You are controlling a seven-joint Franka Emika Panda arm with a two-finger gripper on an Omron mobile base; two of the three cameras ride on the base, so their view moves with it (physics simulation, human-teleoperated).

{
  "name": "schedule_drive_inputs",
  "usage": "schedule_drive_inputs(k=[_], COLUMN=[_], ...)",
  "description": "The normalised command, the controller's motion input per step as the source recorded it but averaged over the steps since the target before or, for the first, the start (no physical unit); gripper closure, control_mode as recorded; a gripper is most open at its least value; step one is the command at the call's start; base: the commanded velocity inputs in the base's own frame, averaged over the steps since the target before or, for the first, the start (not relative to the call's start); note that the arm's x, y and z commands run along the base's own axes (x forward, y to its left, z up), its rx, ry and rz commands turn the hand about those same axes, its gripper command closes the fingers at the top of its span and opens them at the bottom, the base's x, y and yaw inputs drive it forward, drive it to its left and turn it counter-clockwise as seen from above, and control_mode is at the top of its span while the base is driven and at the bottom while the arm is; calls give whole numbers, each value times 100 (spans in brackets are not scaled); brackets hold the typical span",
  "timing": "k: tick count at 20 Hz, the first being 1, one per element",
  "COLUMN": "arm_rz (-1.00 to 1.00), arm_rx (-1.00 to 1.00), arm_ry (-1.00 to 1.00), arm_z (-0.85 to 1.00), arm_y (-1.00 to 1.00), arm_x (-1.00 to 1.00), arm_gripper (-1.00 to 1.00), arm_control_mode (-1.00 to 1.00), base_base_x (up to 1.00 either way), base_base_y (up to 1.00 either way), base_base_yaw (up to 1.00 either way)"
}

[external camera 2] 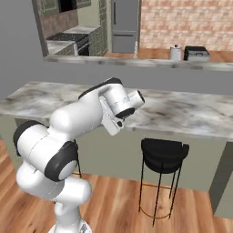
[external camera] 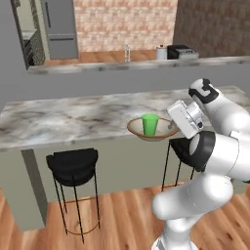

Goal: Place the cup inside the bowl on the dining table and move the bowl to any counter.

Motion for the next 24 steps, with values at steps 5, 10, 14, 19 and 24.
schedule_drive_inputs(k=[5, 10, 14, 19, 24], arm_rz=[0, 0, 0, 0, 0], arm_rx=[0, 0, 0, 0, 0], arm_ry=[0, 0, 0, 0, 0], arm_z=[0, 0, 0, 0, 0], arm_y=[0, 0, 0, 0, 0], arm_x=[0, 0, 0, 0, 0], arm_gripper=[100, 100, 100, 100, 100], arm_control_mode=[100, 100, 100, 100, 100], base_base_x=[0, 0, 1, 2, 4], base_base_y=[-60, -61, -71, -75, -74], base_base_yaw=[0, 0, 0, 0, 0])
